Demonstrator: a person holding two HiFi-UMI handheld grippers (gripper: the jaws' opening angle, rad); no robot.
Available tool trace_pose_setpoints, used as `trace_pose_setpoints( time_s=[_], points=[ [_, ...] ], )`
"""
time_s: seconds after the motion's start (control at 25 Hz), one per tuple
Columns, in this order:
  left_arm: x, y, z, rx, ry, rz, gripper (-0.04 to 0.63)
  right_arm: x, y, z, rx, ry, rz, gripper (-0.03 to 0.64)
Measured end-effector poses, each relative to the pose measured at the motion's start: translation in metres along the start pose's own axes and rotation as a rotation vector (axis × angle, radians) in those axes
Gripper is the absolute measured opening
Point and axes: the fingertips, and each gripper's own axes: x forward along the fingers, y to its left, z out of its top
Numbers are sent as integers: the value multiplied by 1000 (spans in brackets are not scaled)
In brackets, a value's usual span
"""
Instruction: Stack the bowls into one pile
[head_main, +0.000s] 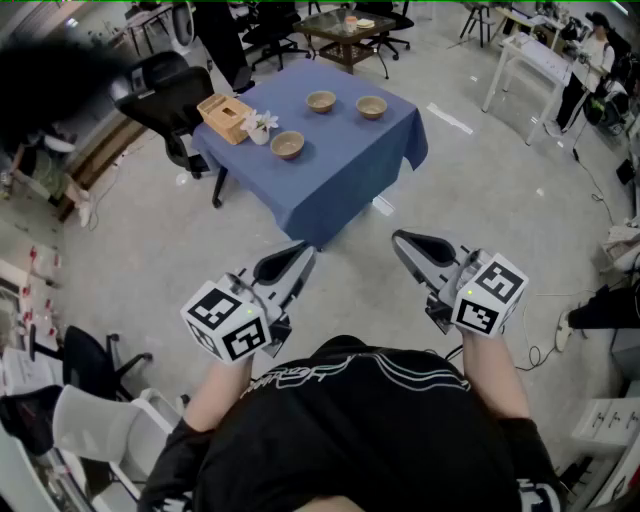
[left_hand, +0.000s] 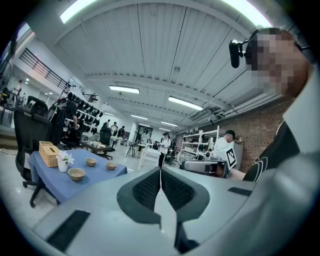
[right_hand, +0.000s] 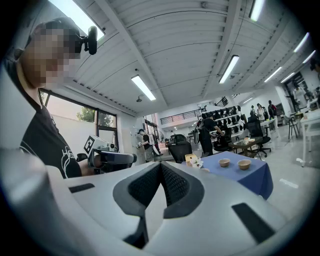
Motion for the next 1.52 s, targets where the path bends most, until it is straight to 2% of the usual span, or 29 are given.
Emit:
trace_pose_setpoints(
  time_s=[0.2, 0.48, 0.52, 0.6, 0.84, 1.16, 1.32, 1.52],
  points=[
    [-8, -5, 2, 16, 1, 3, 28, -1, 6, 6, -9, 8, 7, 26],
    [-13, -3, 1, 3, -6, 14, 28, -5, 7, 11, 32, -15, -4, 35],
    [-12, -3, 1, 6, -5, 14, 28, -4, 7, 11, 34, -15, 5, 54],
    [-10, -4, 1, 11, -4, 15, 28, -2, 6, 11, 40, -15, 27, 143],
    [-1, -3, -1, 21, 10, -1, 28, 6, -5, 8, -24, 12, 7, 235],
    [25, 13, -5, 5, 35, -25, 28, 3, -50, -7, 51, -1, -101, 311],
    [40, 35, -12, 6, 52, -36, 28, 13, -76, -19, 70, 22, -138, 314],
    [63, 73, -11, -40, 54, -27, 28, 36, -114, -26, 80, 54, -166, 313]
  ],
)
